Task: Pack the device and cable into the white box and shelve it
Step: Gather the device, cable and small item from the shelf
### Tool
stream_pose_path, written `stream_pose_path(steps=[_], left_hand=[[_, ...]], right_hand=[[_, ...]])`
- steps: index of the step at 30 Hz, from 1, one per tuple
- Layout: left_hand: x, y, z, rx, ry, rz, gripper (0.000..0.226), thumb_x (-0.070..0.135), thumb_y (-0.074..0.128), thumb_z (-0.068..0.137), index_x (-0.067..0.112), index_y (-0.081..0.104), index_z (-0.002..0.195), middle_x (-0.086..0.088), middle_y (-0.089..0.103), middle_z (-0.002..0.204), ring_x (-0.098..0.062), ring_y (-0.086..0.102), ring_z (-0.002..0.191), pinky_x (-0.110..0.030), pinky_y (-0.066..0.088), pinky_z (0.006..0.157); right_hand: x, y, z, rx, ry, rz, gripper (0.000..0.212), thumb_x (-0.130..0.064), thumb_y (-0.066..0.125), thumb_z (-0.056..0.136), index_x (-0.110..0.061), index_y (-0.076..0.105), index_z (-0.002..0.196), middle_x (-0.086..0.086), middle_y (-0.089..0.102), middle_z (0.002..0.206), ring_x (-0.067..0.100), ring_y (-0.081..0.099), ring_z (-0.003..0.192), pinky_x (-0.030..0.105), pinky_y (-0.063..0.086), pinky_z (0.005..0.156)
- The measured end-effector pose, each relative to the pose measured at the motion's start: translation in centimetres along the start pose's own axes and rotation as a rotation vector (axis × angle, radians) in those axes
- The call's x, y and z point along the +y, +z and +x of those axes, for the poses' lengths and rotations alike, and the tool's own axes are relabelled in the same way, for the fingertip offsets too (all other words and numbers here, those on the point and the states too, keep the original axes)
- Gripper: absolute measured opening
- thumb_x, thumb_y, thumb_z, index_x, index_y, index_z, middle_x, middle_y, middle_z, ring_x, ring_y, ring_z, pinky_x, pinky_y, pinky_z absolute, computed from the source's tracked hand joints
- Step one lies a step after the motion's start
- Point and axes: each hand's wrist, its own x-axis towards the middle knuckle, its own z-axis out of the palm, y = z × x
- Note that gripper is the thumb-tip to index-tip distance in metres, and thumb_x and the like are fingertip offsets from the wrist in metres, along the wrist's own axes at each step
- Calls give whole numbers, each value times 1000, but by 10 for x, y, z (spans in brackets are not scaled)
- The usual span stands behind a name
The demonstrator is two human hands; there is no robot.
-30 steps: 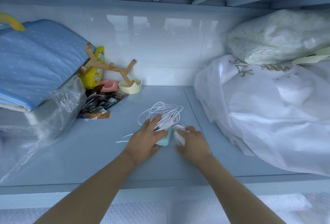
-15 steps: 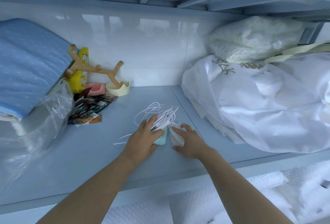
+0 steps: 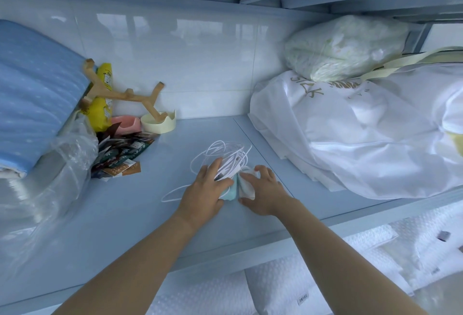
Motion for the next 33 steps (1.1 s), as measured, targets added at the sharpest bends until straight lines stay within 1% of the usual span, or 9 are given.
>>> stream_pose_path(steps=[4, 8, 11, 13, 17, 22, 26, 31, 33], left_hand=[[-3, 0, 1, -4, 9, -4, 47, 13, 67, 74, 24, 57, 118, -6, 18, 153, -28, 30, 131, -41, 53, 81], [-4, 1, 4, -6, 8, -3, 47, 15, 67, 74, 25, 56, 119, -5, 17, 153, -27, 28, 132, -40, 53, 83], [-4, 0, 5, 3, 5, -8, 46, 13, 68, 73, 24, 57, 117, -6, 19, 153, -28, 29, 132, -41, 54, 80], [-4, 0, 5, 9, 2, -29, 46, 11, 68, 72, 23, 59, 116, -7, 21, 153, -28, 30, 132, -42, 54, 78], [-6, 0, 2, 23, 10, -39, 47, 10, 68, 71, 23, 60, 115, -7, 22, 153, -30, 33, 131, -43, 54, 78], [-6, -4, -7, 45, 27, -94, 50, 4, 75, 60, 22, 67, 106, -12, 36, 147, -34, 50, 117, -44, 56, 73], [-2, -10, -13, 64, 39, -158, 50, 4, 78, 55, 22, 70, 101, -16, 42, 143, -36, 57, 106, -43, 56, 70], [10, -14, -18, 65, 91, -210, 51, 4, 78, 55, 24, 71, 101, -18, 41, 143, -35, 57, 109, -43, 56, 72], [20, -16, -19, 52, 99, -224, 50, 5, 77, 57, 26, 70, 103, -16, 40, 144, -34, 55, 112, -45, 56, 72]], right_hand=[[-5, -3, 6, -19, -5, 134, 75, -45, 66, 77, -27, 29, 140, 3, 31, 142, 25, 36, 131, 36, 36, 104], [-5, 1, 6, 11, 17, 44, 66, -36, 54, 85, -23, 25, 143, 11, 25, 149, 33, 43, 125, 35, 37, 100], [-14, 4, 7, 35, 26, -1, 57, -27, 52, 85, -17, 32, 137, 16, 37, 134, 37, 52, 107, 36, 43, 87], [-22, 3, 8, 46, 56, -12, 49, -19, 53, 83, -12, 38, 130, 16, 41, 123, 38, 53, 101, 37, 44, 83], [-32, 6, 1, 67, 153, -25, 39, -8, 49, 82, -10, 42, 120, 15, 40, 121, 37, 48, 101, 41, 43, 84], [-32, 14, -18, 145, 109, -49, 56, 5, 41, 81, -11, 32, 134, 16, 37, 130, 37, 48, 100, 43, 44, 83], [-32, 12, -32, 191, 70, -60, 61, 9, 36, 81, -11, 28, 138, 16, 38, 133, 38, 51, 94, 43, 44, 79], [-31, 9, -54, 249, 86, -85, 66, 10, 39, 80, -12, 26, 141, 16, 34, 141, 38, 51, 96, 41, 44, 81], [-28, 5, -64, 265, 109, -74, 69, 10, 41, 80, -13, 24, 143, 14, 29, 147, 37, 50, 103, 39, 42, 85]])
